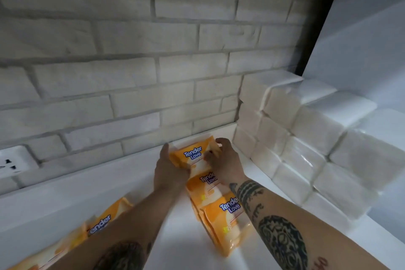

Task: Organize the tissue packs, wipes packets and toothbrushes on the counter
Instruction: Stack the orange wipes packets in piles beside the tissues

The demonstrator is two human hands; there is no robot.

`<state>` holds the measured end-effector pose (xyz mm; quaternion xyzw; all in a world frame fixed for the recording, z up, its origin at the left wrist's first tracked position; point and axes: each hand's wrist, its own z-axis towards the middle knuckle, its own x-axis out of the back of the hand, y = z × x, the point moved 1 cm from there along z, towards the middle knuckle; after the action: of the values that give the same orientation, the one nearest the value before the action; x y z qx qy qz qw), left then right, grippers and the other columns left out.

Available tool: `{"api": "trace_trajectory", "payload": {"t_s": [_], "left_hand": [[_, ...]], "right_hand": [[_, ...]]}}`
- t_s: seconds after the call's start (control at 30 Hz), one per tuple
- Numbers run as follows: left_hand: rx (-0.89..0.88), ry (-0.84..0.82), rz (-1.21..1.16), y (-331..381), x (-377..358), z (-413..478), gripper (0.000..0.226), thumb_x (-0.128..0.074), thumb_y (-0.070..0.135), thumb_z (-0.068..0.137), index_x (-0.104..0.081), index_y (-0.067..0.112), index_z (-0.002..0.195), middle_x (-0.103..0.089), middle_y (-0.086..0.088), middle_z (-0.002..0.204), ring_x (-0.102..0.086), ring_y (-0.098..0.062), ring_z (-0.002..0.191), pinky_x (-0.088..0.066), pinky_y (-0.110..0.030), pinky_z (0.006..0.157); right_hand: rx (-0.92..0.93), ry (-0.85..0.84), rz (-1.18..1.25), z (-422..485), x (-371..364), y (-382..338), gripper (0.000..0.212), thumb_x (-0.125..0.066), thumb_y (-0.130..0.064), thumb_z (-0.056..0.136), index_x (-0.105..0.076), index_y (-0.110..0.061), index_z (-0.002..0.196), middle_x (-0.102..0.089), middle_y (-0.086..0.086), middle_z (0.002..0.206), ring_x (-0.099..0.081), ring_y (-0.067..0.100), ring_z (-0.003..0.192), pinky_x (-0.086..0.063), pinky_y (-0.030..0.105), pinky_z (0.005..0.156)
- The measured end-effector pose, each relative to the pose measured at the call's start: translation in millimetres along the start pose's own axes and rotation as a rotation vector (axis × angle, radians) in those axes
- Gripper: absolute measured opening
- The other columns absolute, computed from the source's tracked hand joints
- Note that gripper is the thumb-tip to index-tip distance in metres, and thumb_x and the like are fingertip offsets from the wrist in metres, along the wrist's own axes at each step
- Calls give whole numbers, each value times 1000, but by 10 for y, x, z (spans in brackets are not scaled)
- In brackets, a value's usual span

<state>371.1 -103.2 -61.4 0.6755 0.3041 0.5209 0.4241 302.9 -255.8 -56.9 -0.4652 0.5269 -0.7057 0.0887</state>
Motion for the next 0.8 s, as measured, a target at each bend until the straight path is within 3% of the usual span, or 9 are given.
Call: {"api": "trace_trajectory", "payload": {"t_s": [0.07,0.13,0.23,0.33,0.47,0.57,0.73,0.8], "left_hand": [[-84,-20,128,-10,-62,104,56,-73,13,82,-61,27,135,-70,-2,124,-67,-22,103,-52,-29,81],[-105,-40,182,-61,-119,196,46,-75,16,81,-68,24,126,-68,-4,125,-67,-23,106,-55,-33,87],[-86,-76,214,-108,-175,263,57,-71,19,89,-57,19,144,-48,-8,149,-59,-28,123,-47,-30,95],[-75,-88,238,-137,-224,313,61,-64,24,95,-46,17,152,-35,-10,157,-52,-31,130,-45,-34,101],[-65,-104,356,-180,-253,391,48,-57,36,95,-51,21,140,-43,-14,142,-52,-37,124,-47,-45,103],[-55,-138,442,-212,-263,440,54,-52,45,96,-42,26,146,-43,-13,146,-44,-36,130,-43,-49,107],[-35,-179,529,-264,-269,509,64,-46,52,101,-25,31,158,-42,-10,153,-42,-33,137,-38,-48,108],[-36,-184,530,-263,-229,498,64,-45,54,100,-26,34,157,-45,-9,150,-45,-33,134,-40,-48,106]], "right_hand": [[24,-16,-100,134,-78,36,43,-63,-32,97,-52,-22,138,-63,4,125,-61,25,114,-44,33,87],[61,-32,-236,239,-163,76,31,-57,-37,100,-60,-23,128,-61,3,122,-60,25,115,-45,34,89],[61,-33,-370,296,-241,116,35,-44,-42,106,-60,-28,134,-57,1,134,-52,25,124,-44,42,102],[71,-42,-471,307,-257,110,41,-36,-43,109,-55,-30,142,-50,-2,147,-44,26,132,-35,46,108],[62,-117,-520,315,-245,77,45,-27,-44,111,-46,-31,149,-40,-2,160,-36,28,141,-29,50,112],[33,-154,-501,354,-240,56,47,-25,-44,111,-39,-33,154,-35,-3,165,-35,28,144,-27,53,115],[-8,-190,-493,408,-254,26,45,-25,-43,111,-38,-34,153,-48,0,150,-45,29,133,-33,52,111],[-8,-198,-501,393,-240,14,44,-26,-41,111,-37,-34,153,-45,2,152,-43,30,135,-34,54,113]]}}
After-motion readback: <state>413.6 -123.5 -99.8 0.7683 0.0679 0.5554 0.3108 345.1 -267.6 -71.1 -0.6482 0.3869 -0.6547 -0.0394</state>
